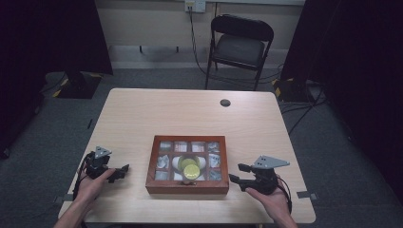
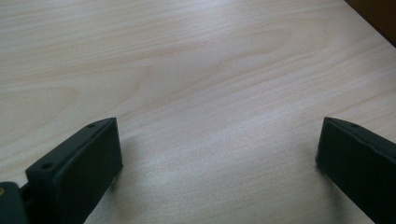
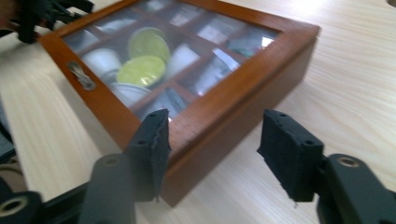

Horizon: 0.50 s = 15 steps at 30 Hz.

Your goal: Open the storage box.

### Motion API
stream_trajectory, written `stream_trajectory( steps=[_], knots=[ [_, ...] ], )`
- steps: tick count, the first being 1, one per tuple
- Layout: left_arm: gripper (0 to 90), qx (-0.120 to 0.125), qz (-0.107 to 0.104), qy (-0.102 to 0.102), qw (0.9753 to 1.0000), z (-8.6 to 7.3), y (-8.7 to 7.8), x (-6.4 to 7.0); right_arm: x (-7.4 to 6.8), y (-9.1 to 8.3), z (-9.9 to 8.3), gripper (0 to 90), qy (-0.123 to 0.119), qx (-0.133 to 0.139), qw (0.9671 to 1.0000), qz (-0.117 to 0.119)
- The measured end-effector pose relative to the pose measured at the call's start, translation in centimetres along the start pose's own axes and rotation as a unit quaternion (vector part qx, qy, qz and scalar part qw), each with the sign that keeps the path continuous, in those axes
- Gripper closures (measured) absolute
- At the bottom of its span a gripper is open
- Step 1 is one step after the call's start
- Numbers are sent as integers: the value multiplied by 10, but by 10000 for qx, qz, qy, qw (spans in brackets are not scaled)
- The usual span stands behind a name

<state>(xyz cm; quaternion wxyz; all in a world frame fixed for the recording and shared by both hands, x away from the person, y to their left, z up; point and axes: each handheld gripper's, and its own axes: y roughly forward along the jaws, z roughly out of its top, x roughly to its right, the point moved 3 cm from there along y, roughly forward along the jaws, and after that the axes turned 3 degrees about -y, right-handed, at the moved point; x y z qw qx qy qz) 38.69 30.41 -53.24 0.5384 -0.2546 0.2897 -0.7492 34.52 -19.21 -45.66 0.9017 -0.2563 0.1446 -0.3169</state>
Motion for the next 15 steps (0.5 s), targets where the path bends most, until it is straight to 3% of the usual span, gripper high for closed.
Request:
stream_trajectory(
  steps=[1, 8, 15],
  knots=[
    [0, 1, 0, -2, 10000, 0, 0, 0, -4, 1, 6, 476, 7, 14, 9999, 149],
    [0, 0, -9, 9, 10000, 0, 0, 0, -16, 13, 22, 481, -214, -36, 9995, 232],
    [0, 1, -8, 9, 10000, 0, 0, 0, -34, 40, 38, 437, -422, -117, 9975, 554]
  ],
)
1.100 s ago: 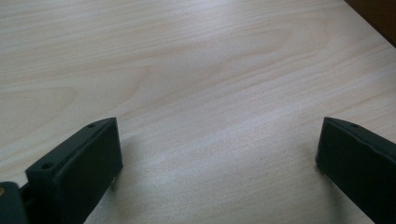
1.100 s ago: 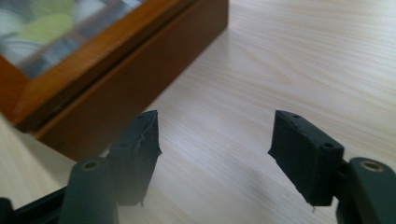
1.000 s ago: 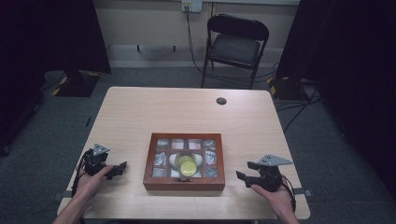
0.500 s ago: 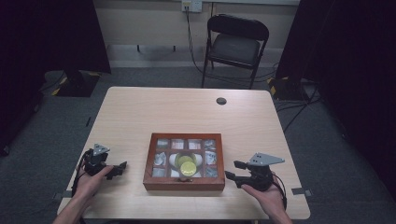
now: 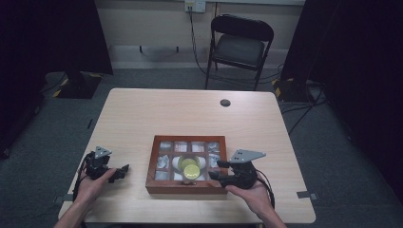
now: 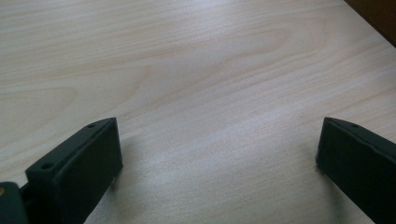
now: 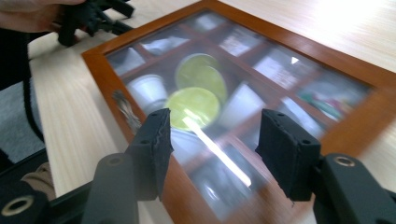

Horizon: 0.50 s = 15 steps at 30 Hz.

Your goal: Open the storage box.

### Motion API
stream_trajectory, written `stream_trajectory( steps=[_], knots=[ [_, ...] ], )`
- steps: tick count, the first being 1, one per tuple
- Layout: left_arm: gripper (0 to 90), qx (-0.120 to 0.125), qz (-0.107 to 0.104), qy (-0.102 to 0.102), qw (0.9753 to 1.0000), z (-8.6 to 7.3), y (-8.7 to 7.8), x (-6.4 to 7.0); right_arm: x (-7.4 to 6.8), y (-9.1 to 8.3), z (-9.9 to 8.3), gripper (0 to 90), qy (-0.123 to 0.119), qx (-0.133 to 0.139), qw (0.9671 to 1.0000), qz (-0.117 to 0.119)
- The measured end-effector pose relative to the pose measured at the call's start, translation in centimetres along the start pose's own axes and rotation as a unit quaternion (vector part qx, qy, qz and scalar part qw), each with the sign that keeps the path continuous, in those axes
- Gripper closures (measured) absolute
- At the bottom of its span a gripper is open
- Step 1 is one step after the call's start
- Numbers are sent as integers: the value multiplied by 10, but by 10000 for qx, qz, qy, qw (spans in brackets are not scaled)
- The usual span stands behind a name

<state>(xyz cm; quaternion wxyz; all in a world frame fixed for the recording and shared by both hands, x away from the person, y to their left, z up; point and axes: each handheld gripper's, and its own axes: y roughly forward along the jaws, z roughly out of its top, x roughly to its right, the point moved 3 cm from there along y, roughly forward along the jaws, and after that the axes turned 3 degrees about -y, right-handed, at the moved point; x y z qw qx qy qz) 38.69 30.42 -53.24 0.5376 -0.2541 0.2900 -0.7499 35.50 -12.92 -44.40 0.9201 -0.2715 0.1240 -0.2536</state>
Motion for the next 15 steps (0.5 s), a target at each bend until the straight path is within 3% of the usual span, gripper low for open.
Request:
stream_trajectory(
  steps=[7, 8, 11, 15],
  knots=[
    [0, -13, -1, 20, 10000, 0, 0, 0, -14, 19, 15, 473, -136, -195, 9992, 322],
    [0, -11, 0, 18, 10000, 0, 0, 0, -18, 25, 17, 539, -185, -269, 9984, 457],
    [0, -19, -6, 23, 10000, 0, 0, 0, -24, 35, 21, 565, -259, -335, 9969, 659],
    [0, -17, -4, 21, 10000, 0, 0, 0, -29, 44, 24, 613, -349, -328, 9964, 705]
  ],
)
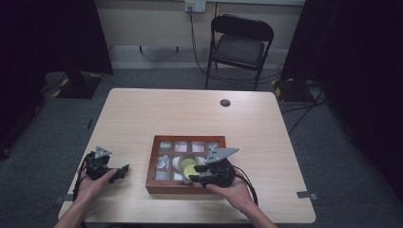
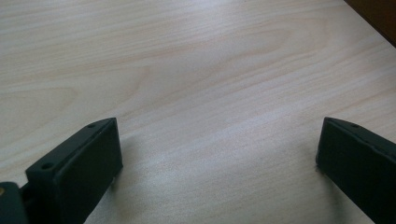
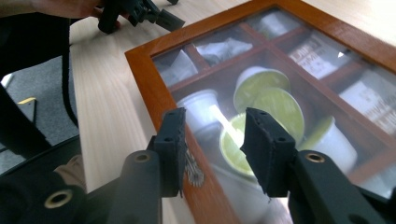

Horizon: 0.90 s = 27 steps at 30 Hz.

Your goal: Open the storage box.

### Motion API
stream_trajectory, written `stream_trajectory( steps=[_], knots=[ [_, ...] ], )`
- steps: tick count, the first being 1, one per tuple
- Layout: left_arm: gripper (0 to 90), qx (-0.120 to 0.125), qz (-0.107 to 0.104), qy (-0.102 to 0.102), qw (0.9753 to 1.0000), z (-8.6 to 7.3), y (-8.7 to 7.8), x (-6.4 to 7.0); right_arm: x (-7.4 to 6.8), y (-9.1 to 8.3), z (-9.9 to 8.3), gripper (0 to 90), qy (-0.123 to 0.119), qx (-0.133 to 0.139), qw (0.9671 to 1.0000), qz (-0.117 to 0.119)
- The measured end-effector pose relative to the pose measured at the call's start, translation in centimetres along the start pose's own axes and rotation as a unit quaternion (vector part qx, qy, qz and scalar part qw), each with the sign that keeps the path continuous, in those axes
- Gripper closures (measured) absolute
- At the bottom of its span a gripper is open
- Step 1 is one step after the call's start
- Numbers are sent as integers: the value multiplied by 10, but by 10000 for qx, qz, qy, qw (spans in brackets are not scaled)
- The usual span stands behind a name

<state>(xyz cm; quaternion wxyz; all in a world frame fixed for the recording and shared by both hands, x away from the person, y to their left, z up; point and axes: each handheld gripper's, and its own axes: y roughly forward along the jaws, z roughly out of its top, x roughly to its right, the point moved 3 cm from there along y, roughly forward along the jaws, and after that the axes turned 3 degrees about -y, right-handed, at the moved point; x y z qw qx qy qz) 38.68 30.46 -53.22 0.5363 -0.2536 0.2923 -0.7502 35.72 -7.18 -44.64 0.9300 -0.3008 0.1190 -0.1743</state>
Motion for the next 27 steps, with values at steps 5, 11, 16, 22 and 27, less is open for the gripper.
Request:
stream_trajectory(
  steps=[5, 11, 16, 22, 27],
  knots=[
    [0, 17, 9, -5, 10000, 0, 0, 0, -7, 10, -1, 715, 14, -67, 9996, 282],
    [0, 18, 7, -4, 10000, 0, 0, 0, -11, 19, -3, 741, -67, -192, 9992, 353],
    [0, 17, 7, -3, 10000, 0, 0, 0, -12, 21, -3, 753, -113, -221, 9990, 370],
    [0, 16, 6, -4, 10000, 0, 0, 0, -14, 22, -4, 765, -202, -232, 9989, 359],
    [0, 15, 7, -2, 10000, 0, 0, 0, -15, 23, -4, 804, -335, -258, 9984, 371]
  ],
)
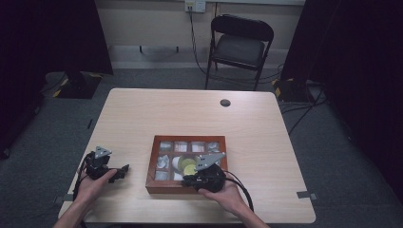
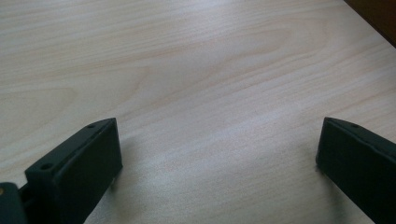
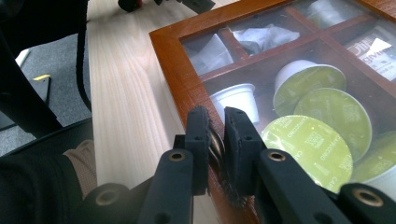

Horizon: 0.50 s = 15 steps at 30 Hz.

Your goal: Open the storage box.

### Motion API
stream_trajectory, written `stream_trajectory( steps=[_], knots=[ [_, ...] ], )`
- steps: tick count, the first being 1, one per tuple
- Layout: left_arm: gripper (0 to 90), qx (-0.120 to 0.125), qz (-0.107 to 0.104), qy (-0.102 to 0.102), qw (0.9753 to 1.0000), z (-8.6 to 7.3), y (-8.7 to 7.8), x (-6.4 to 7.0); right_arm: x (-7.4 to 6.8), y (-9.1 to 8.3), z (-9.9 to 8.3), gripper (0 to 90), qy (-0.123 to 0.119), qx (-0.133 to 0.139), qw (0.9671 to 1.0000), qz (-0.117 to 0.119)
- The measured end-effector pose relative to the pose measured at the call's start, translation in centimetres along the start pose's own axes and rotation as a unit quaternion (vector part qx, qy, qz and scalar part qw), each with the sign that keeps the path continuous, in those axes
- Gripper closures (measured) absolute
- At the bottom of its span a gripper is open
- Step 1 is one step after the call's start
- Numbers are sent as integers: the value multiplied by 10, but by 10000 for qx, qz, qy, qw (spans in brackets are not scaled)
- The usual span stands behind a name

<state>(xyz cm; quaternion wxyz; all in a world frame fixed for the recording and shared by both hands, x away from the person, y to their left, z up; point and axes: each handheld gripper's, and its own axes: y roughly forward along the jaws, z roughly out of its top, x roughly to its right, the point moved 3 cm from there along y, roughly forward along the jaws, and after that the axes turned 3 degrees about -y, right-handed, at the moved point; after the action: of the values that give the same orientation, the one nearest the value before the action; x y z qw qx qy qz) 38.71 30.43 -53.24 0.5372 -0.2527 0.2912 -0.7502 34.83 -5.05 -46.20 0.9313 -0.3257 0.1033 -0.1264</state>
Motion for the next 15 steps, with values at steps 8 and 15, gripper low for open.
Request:
stream_trajectory(
  steps=[8, 15],
  knots=[
    [0, 2, 1, -1, 10000, 0, 0, 0, -1, 1, -1, 805, -86, 23, 10000, -9],
    [0, 1, 1, 0, 10000, 0, 0, 0, 0, 1, 1, 810, -62, -51, 10000, 54]
  ],
)
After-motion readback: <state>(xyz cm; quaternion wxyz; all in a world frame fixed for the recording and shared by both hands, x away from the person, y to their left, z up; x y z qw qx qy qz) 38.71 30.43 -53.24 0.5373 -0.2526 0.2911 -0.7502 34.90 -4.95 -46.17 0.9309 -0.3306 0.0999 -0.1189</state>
